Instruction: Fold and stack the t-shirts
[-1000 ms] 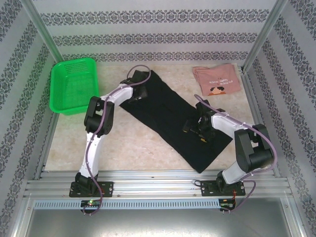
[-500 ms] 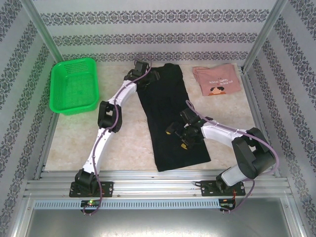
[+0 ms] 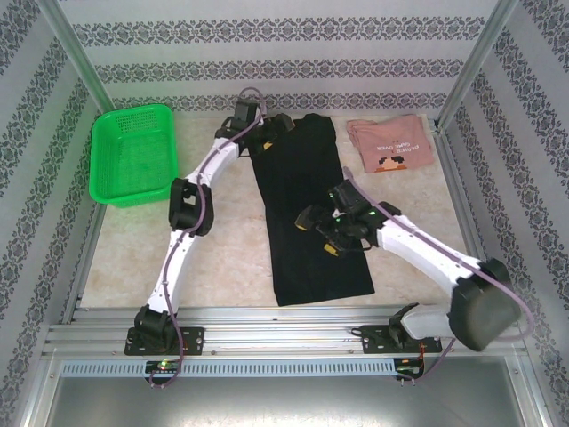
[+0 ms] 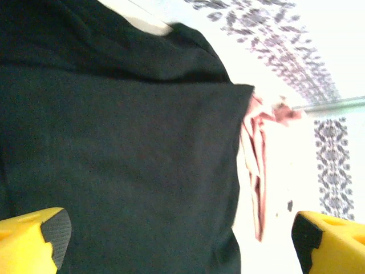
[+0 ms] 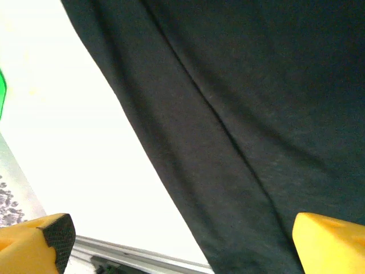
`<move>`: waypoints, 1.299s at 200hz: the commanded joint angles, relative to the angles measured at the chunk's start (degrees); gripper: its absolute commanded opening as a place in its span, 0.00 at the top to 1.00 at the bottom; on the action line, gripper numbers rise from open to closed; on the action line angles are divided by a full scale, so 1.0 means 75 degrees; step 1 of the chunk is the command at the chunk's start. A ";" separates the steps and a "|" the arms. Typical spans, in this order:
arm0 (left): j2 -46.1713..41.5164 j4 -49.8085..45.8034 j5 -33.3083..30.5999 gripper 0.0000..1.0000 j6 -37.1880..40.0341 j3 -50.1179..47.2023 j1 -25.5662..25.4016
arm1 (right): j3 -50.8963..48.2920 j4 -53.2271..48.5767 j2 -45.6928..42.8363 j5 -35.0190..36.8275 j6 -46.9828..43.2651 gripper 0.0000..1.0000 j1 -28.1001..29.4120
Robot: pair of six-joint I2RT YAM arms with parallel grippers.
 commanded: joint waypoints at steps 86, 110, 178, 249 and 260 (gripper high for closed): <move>-0.9909 -0.0200 -0.2410 0.06 -0.1936 -1.2136 -0.3666 | -0.2114 -0.2581 -0.1867 -0.0038 -0.3363 0.04 -0.2745; -1.0114 0.0267 -0.2723 0.13 -0.2930 -1.3192 -0.4602 | -0.2414 -0.2194 -0.1865 0.0007 -0.3221 0.06 -0.2942; -0.9230 0.1968 -0.2783 0.27 -0.4201 -1.3928 -0.5845 | -0.2544 -0.1962 -0.1648 0.0304 -0.3241 0.07 -0.3121; -0.8492 0.2922 -0.3078 0.44 -0.4791 -1.3984 -0.6256 | -0.2744 -0.1910 -0.1642 0.0471 -0.2900 0.09 -0.3099; -0.8407 0.3159 -0.3165 0.51 -0.4809 -1.3995 -0.6256 | -0.2812 -0.1845 -0.1636 0.0455 -0.2808 0.10 -0.3059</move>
